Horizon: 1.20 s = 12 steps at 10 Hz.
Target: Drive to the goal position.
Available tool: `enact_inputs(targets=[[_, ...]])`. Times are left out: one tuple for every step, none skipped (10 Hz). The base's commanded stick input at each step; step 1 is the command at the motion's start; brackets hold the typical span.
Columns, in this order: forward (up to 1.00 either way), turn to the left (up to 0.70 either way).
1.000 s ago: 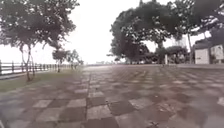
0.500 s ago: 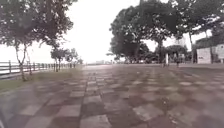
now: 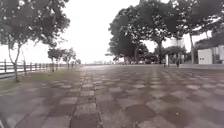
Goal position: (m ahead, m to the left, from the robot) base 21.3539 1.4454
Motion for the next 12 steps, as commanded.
enact_inputs(targets=[[0.70, 0.14], [0.70, 0.14], [0.70, 0.14], [0.70, 0.14], [0.70, 0.14], [0.70, 0.14], [0.70, 0.14], [0.70, 0.14], [0.70, 0.14], [0.70, 0.14], [0.70, 0.14], [0.70, 0.14]])
